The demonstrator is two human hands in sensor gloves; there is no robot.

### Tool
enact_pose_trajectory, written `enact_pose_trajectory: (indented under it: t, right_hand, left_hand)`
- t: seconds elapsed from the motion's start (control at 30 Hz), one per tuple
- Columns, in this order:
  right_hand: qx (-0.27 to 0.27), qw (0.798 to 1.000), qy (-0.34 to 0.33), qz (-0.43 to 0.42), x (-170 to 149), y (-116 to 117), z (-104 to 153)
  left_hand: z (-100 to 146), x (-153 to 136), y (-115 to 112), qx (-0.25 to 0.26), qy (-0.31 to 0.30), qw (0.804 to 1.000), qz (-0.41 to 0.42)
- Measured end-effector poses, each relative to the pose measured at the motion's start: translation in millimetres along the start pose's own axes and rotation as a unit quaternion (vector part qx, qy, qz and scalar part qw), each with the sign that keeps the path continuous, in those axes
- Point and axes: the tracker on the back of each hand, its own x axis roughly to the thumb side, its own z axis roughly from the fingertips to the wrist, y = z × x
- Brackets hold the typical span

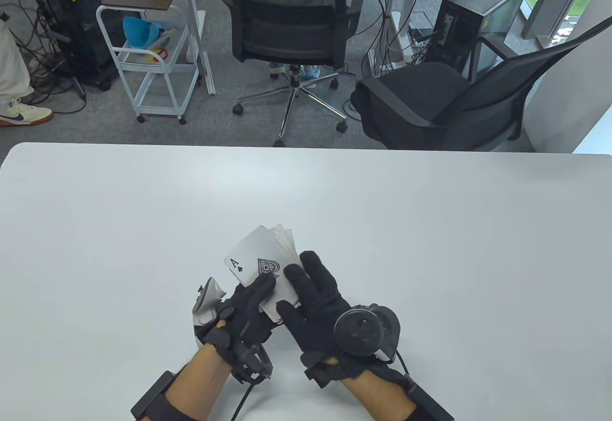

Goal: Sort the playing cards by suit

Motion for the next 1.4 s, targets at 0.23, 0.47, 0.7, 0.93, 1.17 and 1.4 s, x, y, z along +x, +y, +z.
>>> enact_pose_trajectory:
  t: [0.23, 0.47, 0.7, 0.93, 1.17, 1.4]
  right_hand:
    - [0.054, 0.99, 0.133, 0.007, -24, 5, -11]
    - [0.086, 0.991, 0.104, -0.011, -27, 14, -14]
    - [0.124, 0.98, 0.135, 0.081, -46, 7, -26]
    - [0.121, 0.936, 0.249, 0.216, -99, 3, -75]
    - [0.153, 0.823, 0.316, 0.447, -157, 54, -138]
    - [0.152, 0.766, 0.292, 0.552, -157, 76, -159]
  left_hand:
    - [7, 25, 2, 0.049, 0.038, 0.993, -0.105]
    - [14, -10, 14, 0.044, 0.042, 0.998, 0.024]
    - [14, -18, 31, 0.066, 0.048, 0.997, -0.003]
    - [16, -16, 35, 0.104, 0.033, 0.994, -0.015]
    - [18, -12, 32, 0.104, 0.023, 0.994, -0.035]
    - [19, -8, 37, 0.114, 0.018, 0.993, -0.041]
